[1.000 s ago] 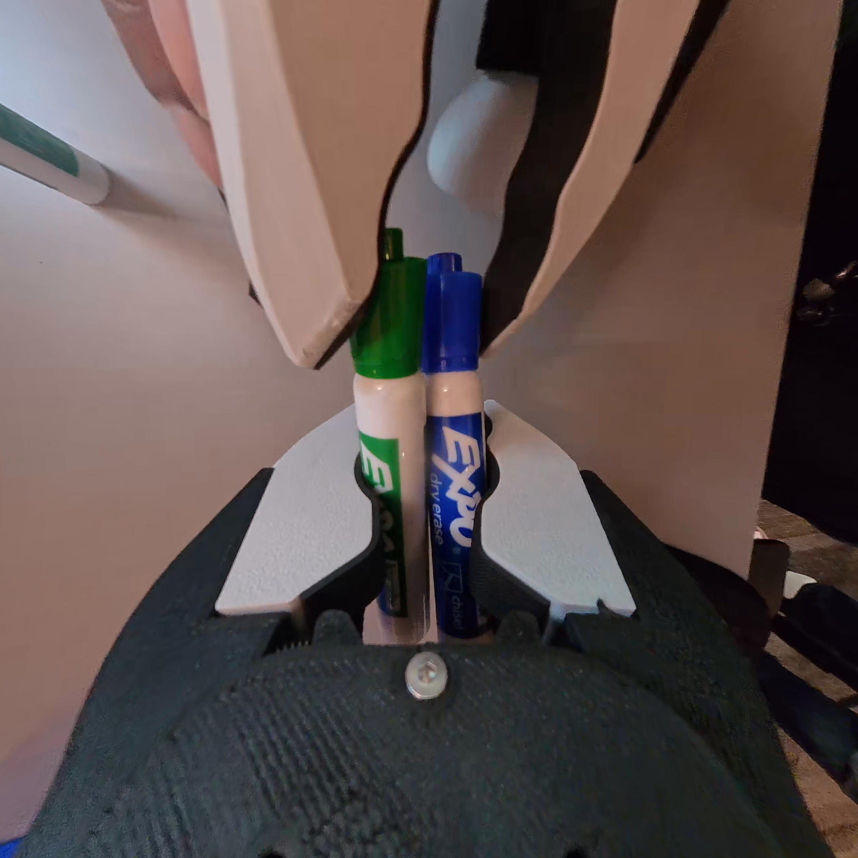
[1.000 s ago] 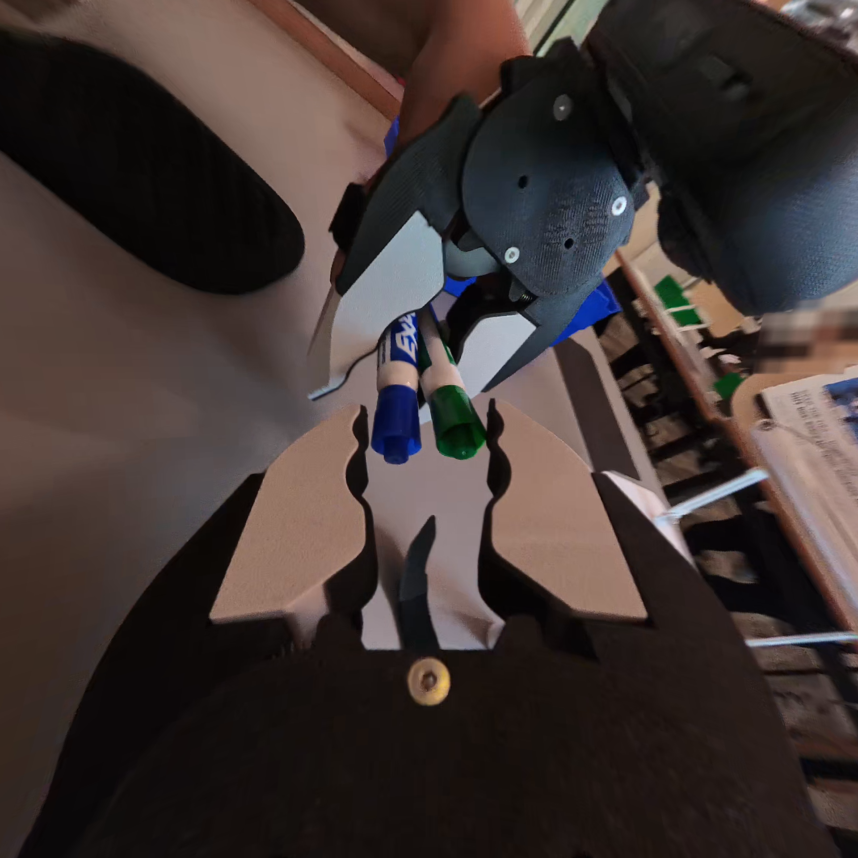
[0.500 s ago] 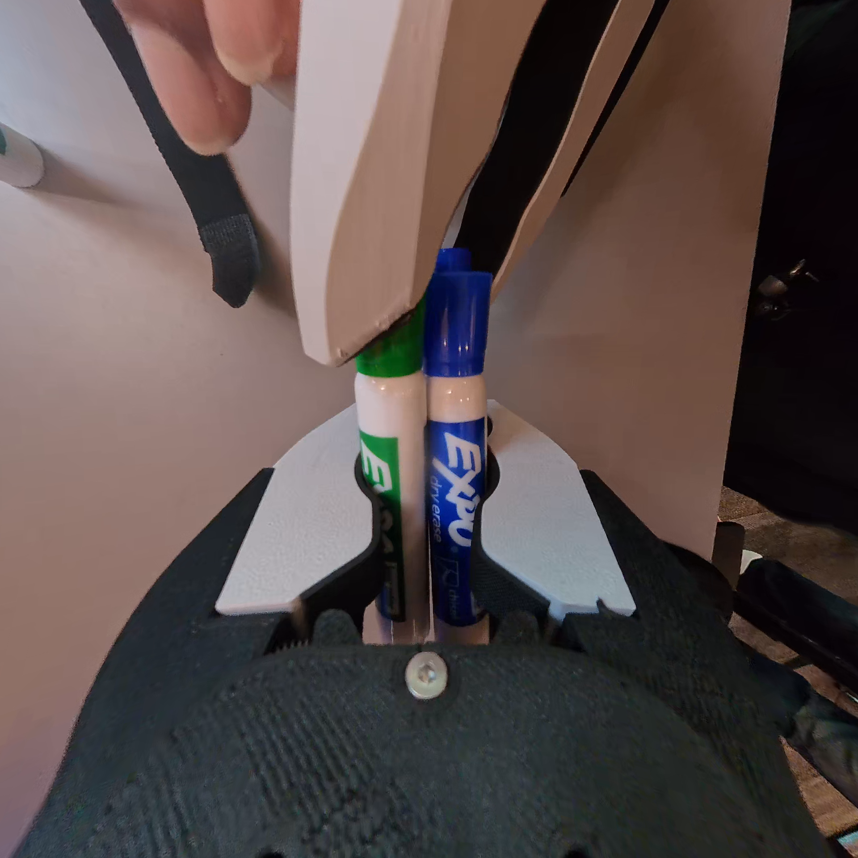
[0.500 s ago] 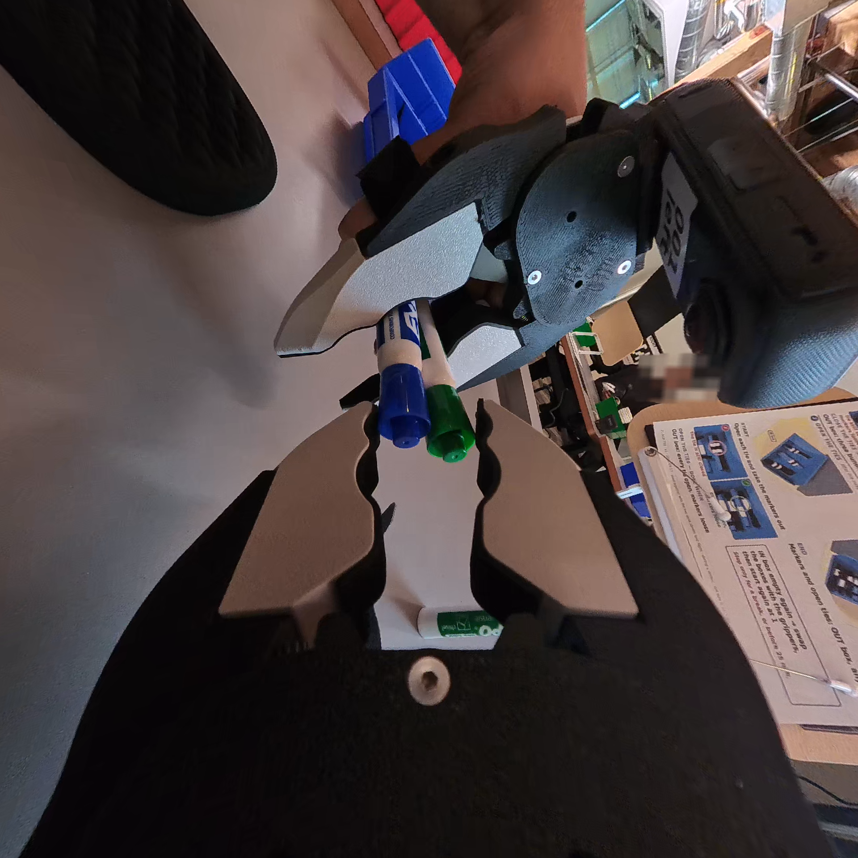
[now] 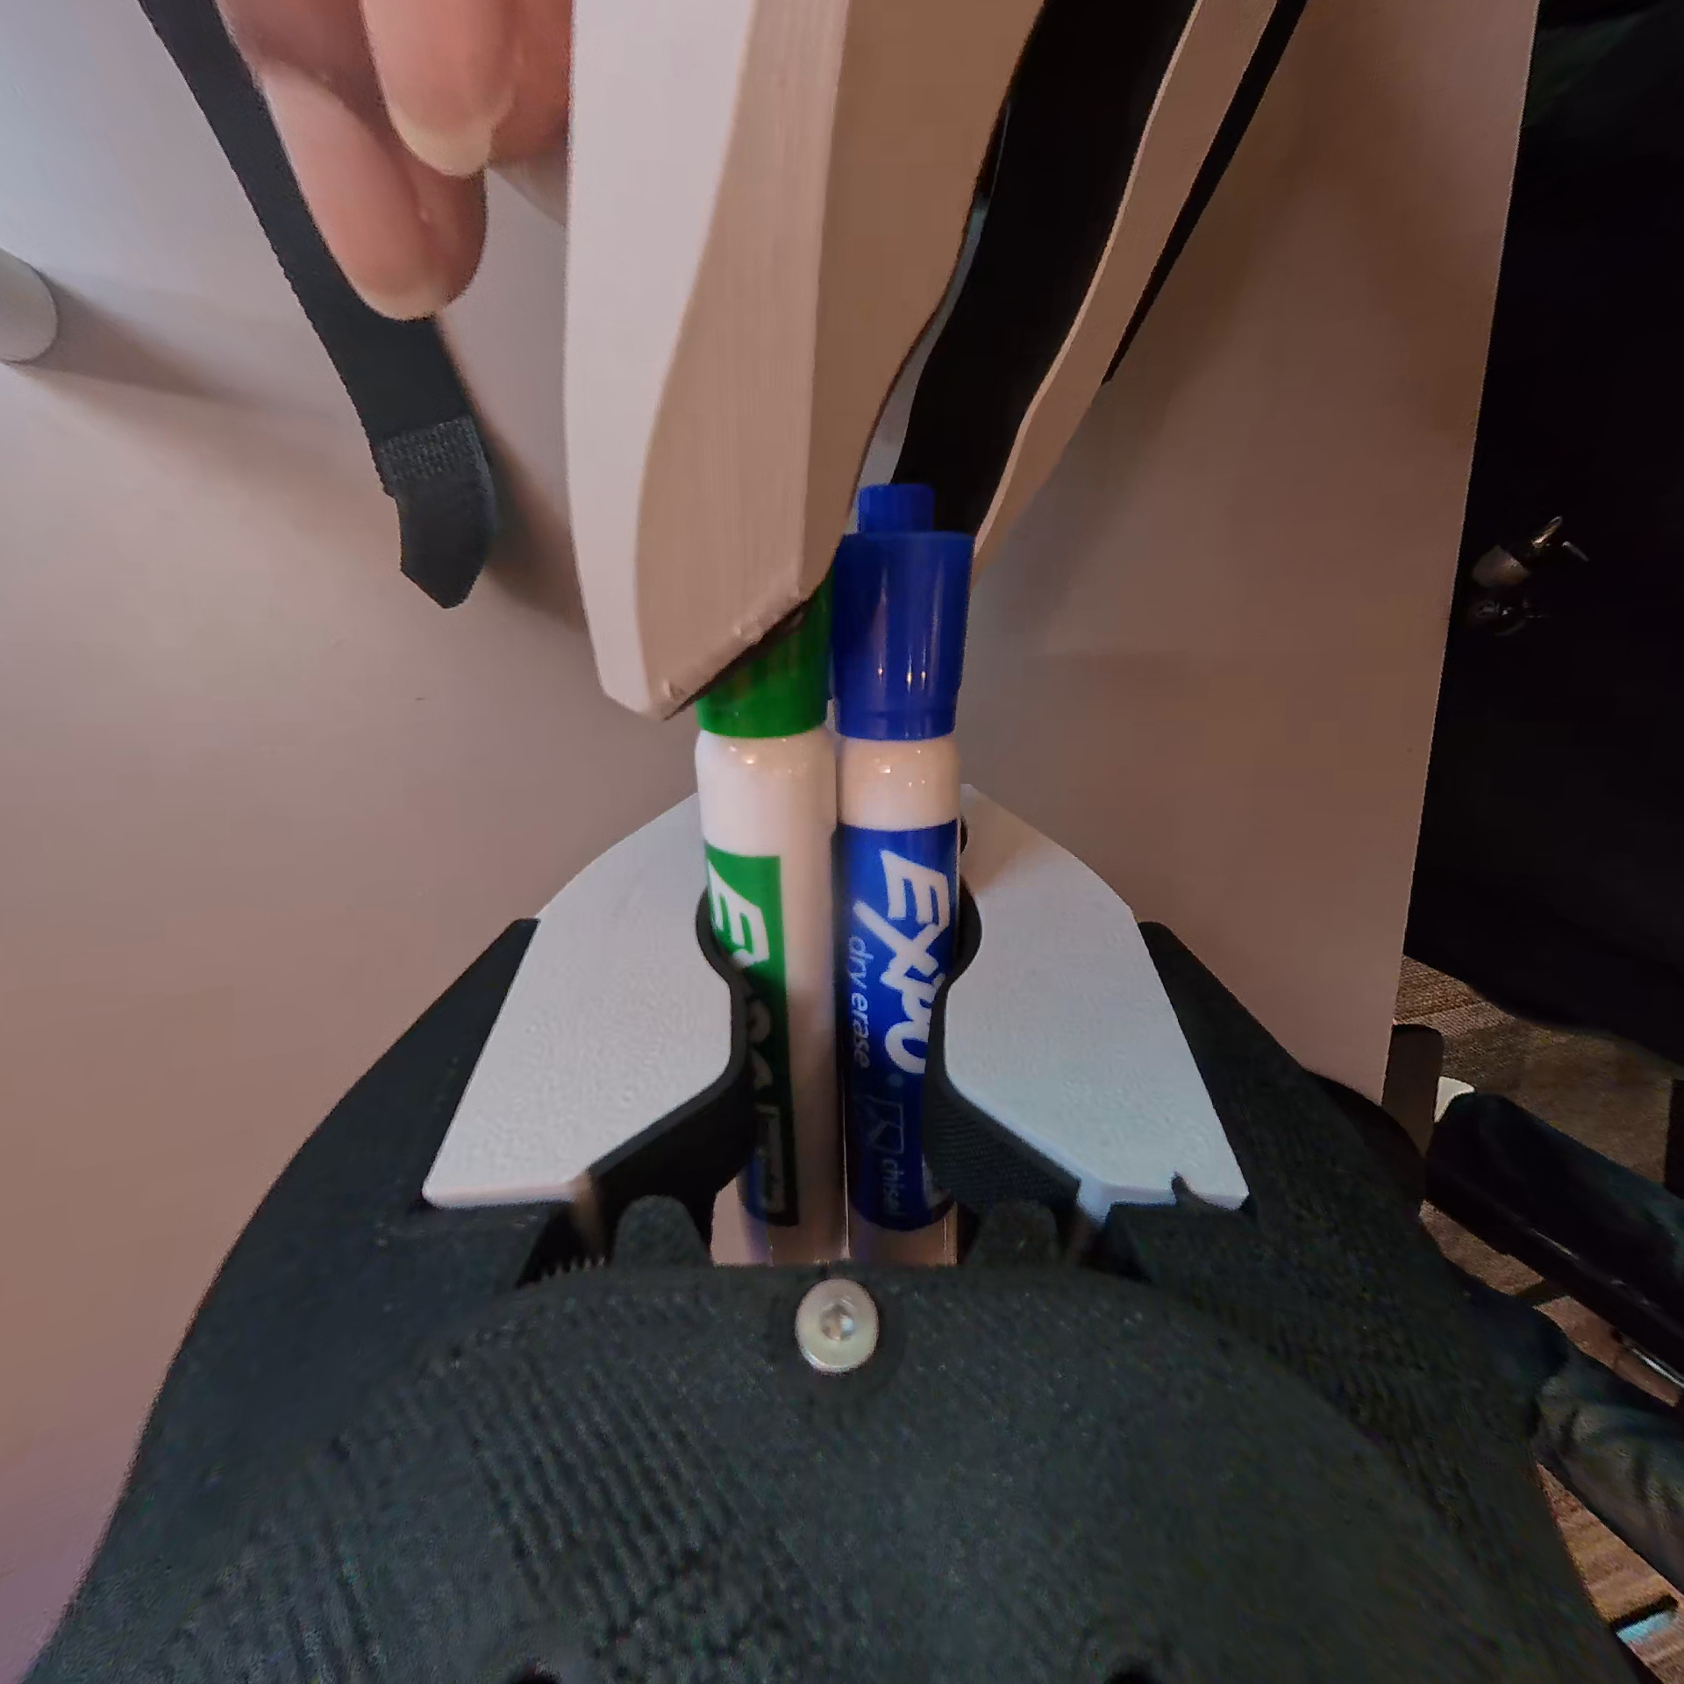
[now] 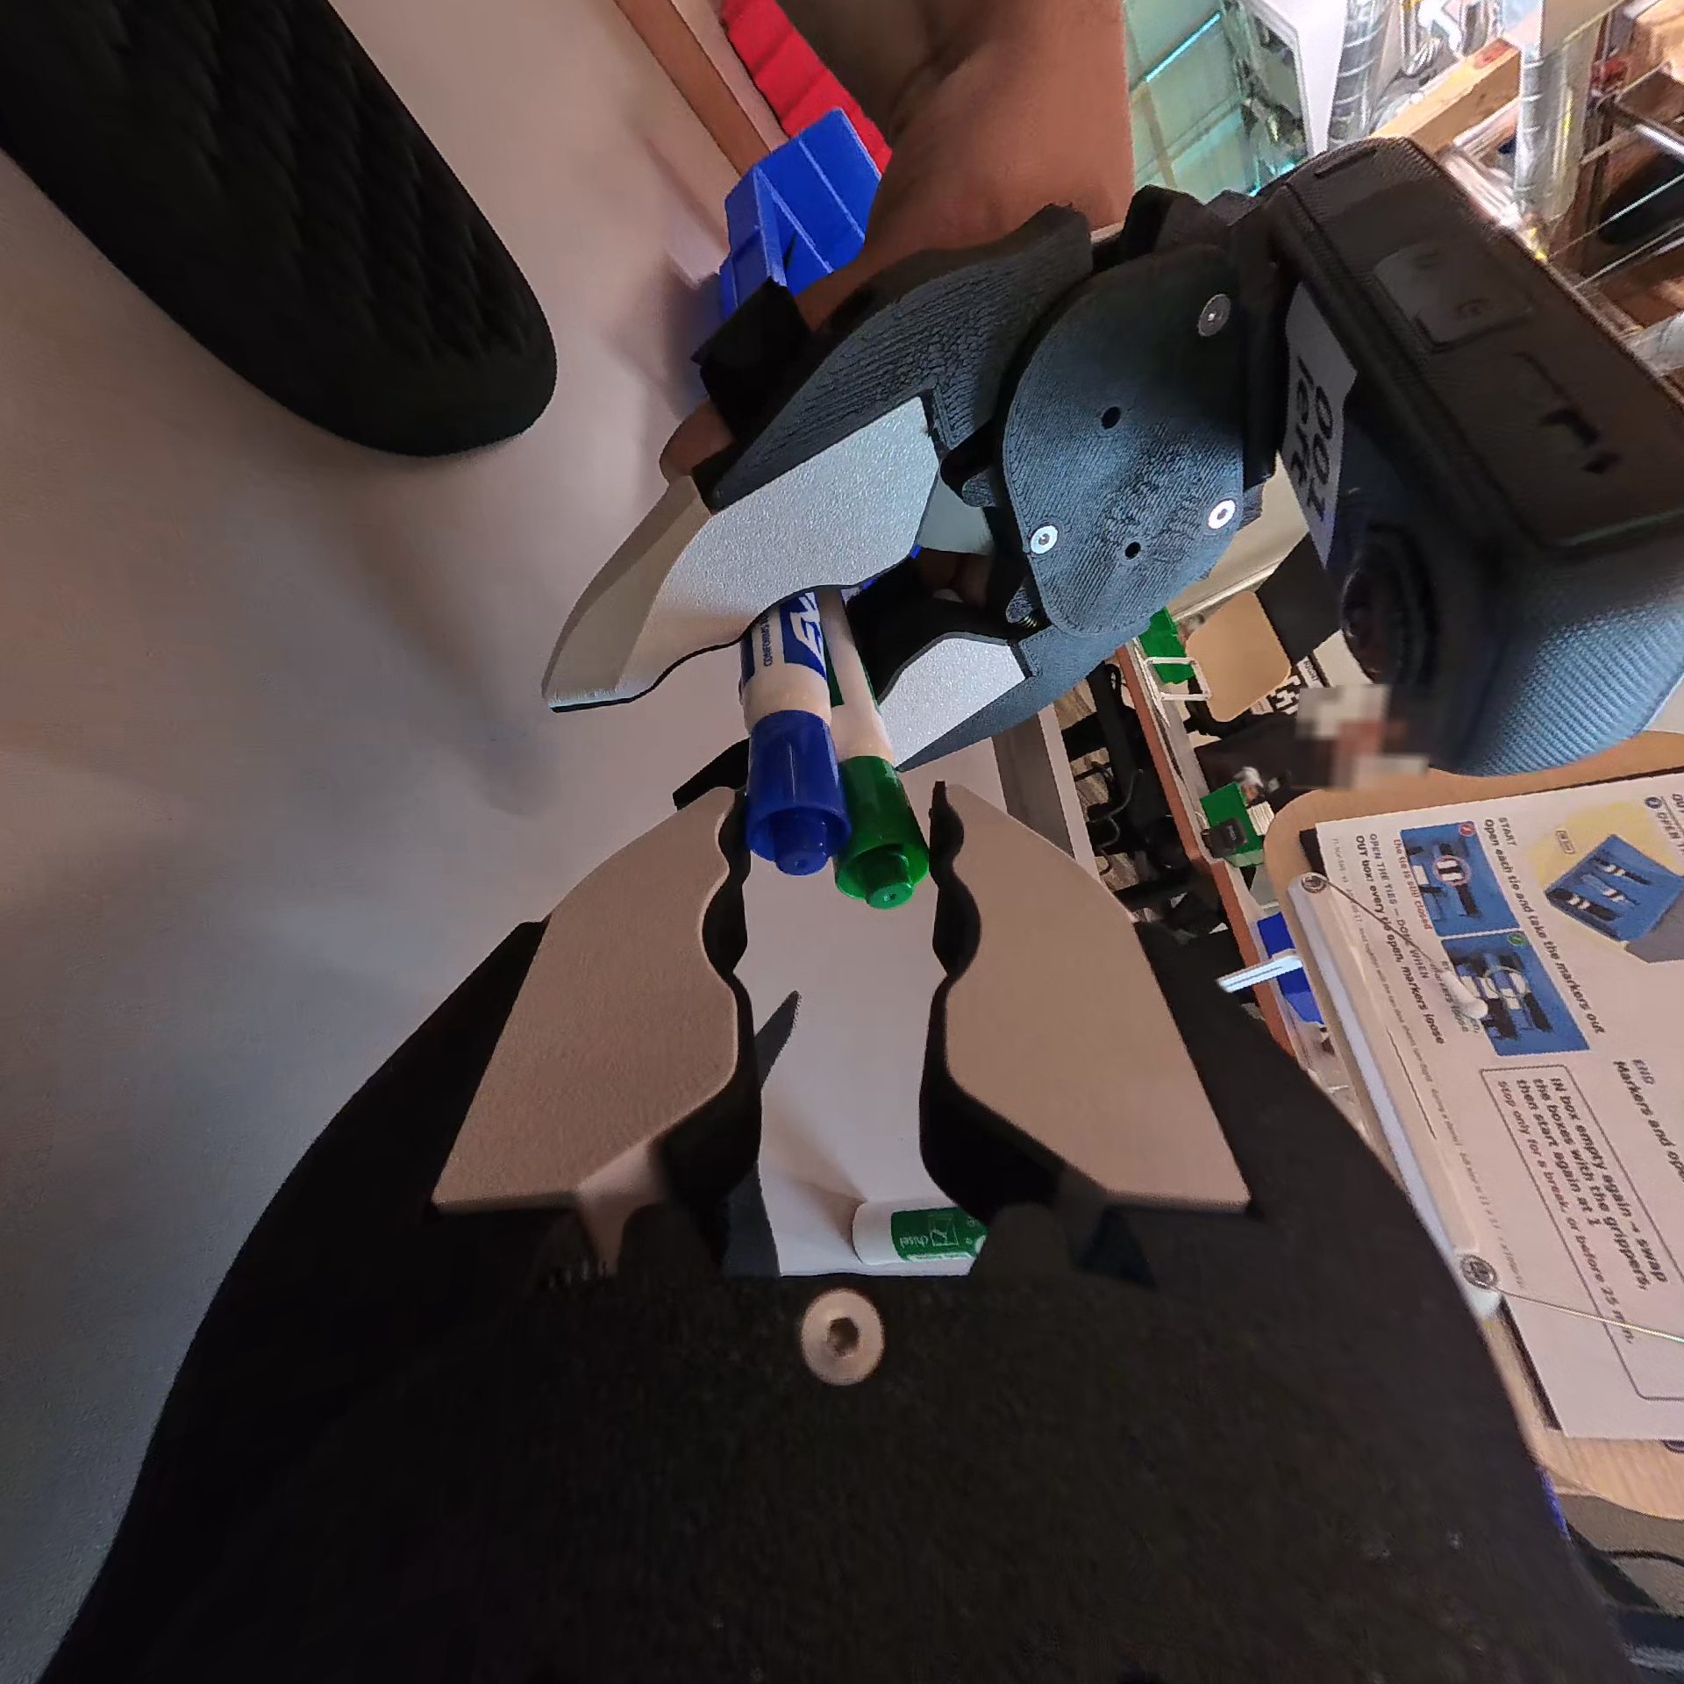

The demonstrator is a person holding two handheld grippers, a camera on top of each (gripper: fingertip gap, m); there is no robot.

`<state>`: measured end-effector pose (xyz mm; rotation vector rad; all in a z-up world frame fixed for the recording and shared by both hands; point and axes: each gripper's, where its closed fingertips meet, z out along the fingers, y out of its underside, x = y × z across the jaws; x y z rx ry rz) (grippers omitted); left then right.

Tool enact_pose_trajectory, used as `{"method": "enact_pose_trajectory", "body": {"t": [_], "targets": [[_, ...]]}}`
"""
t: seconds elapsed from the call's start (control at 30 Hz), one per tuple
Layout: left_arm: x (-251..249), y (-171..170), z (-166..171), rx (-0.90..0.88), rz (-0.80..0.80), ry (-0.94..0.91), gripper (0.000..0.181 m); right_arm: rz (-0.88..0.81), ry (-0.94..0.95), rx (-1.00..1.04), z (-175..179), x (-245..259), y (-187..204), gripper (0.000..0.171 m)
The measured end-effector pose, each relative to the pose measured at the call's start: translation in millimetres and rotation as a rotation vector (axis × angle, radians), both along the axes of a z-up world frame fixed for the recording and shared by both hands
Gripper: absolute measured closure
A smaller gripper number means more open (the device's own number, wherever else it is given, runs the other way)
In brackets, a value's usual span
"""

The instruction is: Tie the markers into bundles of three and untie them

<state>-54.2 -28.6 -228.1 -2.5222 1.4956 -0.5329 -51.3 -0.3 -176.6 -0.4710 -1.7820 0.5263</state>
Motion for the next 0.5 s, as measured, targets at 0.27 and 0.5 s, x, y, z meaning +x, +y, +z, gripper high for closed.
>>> {"method": "enact_pose_trajectory", "body": {"t": [0.27,0.5], "targets": [[-0.1,-3.3,-1.9,-0.021,0.006,-0.005,0.14,0.004,-0.013,-0.035,-2.6,-0.5,-1.6,0.134],[-0.5,-5.7,-1.2,-0.026,0.004,-0.002,0.14,0.023,0.004,-0.037,0.1,-0.4,-6.1,0.146]]}}
